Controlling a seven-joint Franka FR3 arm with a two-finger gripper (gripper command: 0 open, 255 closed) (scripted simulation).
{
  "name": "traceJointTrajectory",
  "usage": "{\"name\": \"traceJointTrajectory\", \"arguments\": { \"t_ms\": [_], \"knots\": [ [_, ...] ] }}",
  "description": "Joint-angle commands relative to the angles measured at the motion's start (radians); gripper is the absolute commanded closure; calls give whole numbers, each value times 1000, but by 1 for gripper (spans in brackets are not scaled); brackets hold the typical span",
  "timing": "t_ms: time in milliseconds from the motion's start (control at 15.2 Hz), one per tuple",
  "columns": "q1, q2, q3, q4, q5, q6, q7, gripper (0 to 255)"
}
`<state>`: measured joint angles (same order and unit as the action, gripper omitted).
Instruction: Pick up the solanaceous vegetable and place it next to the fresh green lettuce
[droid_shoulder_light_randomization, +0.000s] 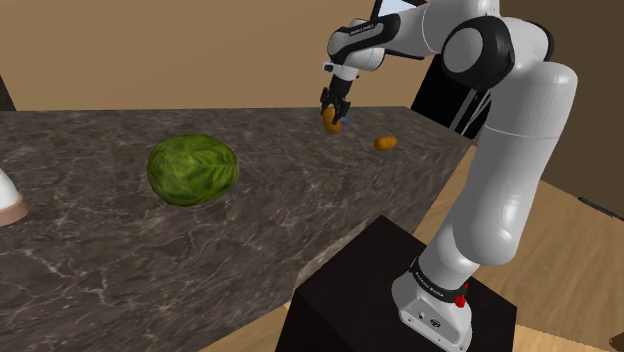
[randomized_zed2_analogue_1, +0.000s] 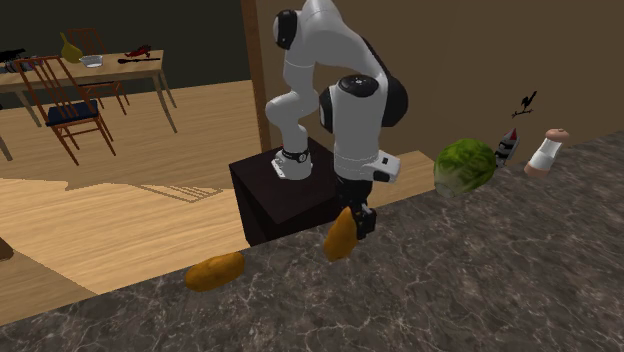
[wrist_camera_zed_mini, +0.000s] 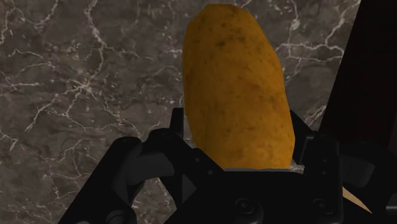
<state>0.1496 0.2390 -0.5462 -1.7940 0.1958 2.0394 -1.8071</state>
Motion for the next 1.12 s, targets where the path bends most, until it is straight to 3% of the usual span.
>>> {"name": "traceJointTrajectory", "arguments": {
  "t_ms": [0,1056],
  "knots": [
    [0,-7,-2,19,-6,-25,5,255],
    [-3,-36,-12,200,-32,-229,31,255]
  ]
}}
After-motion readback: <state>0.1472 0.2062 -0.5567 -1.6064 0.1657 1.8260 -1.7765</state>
